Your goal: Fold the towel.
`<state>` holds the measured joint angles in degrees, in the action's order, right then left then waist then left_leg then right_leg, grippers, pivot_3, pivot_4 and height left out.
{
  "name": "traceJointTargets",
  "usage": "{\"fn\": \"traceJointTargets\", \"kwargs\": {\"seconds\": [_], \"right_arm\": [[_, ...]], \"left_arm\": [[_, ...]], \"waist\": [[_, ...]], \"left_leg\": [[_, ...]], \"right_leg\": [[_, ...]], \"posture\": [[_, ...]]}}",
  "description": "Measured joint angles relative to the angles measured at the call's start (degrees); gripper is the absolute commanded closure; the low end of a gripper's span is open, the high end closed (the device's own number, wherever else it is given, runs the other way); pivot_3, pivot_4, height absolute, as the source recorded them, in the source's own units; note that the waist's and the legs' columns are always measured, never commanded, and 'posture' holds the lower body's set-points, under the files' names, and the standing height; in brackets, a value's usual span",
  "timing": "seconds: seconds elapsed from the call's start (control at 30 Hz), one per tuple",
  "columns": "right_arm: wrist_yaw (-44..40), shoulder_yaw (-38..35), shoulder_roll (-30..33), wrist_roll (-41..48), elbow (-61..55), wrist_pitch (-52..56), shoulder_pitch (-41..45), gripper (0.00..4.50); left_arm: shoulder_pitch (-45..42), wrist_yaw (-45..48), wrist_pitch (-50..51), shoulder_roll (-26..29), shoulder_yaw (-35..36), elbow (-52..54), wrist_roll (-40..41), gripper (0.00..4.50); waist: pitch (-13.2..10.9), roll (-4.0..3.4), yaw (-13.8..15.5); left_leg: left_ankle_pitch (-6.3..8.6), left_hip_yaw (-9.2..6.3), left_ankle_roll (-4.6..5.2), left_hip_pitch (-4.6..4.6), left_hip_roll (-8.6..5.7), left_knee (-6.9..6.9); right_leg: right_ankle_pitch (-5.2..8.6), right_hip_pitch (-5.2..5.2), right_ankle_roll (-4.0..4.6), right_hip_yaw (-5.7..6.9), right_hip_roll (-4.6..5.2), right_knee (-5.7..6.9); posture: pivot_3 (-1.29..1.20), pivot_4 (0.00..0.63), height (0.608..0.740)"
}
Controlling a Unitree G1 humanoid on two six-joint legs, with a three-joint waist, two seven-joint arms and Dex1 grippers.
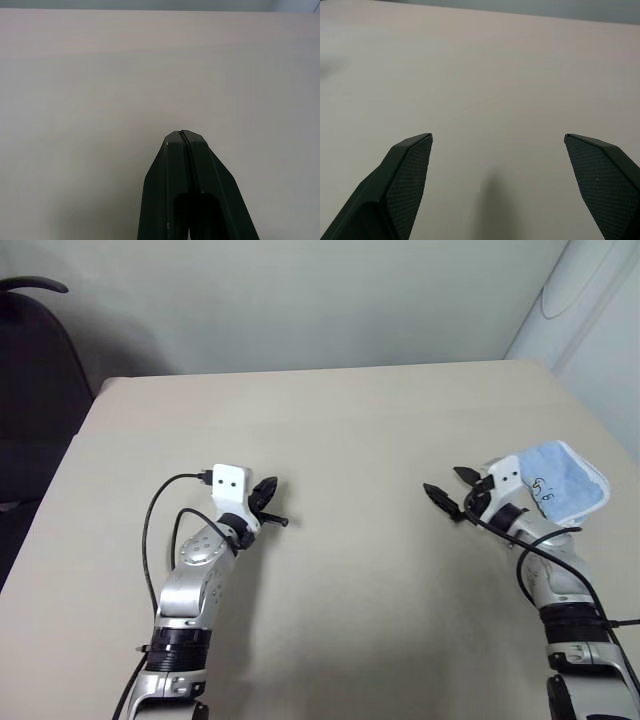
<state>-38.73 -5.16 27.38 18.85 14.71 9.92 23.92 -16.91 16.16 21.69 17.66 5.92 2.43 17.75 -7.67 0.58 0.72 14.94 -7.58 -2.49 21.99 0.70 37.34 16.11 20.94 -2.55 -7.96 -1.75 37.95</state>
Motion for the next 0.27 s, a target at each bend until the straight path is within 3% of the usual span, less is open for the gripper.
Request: {"fn": "traceJointTargets", "kwargs": {"seconds": [0.27], "right_arm": [[-0.4,0.7,-2.5,-1.7,3.7,-3.1,1.1,0.03]], "left_arm": [[5.0,-1.7,1.5,0.1,2.2,4.5,-0.5,4.50]], "waist": [[0.0,0.00,0.0]], "left_leg": [[-0.03,-0.01,-0.05,0.00,0.00,-0.01]], "right_leg": [[-0.01,-0.01,0.01,0.03,0.00,0.00]], "posture": [[0.00,0.150,0.740]]}}
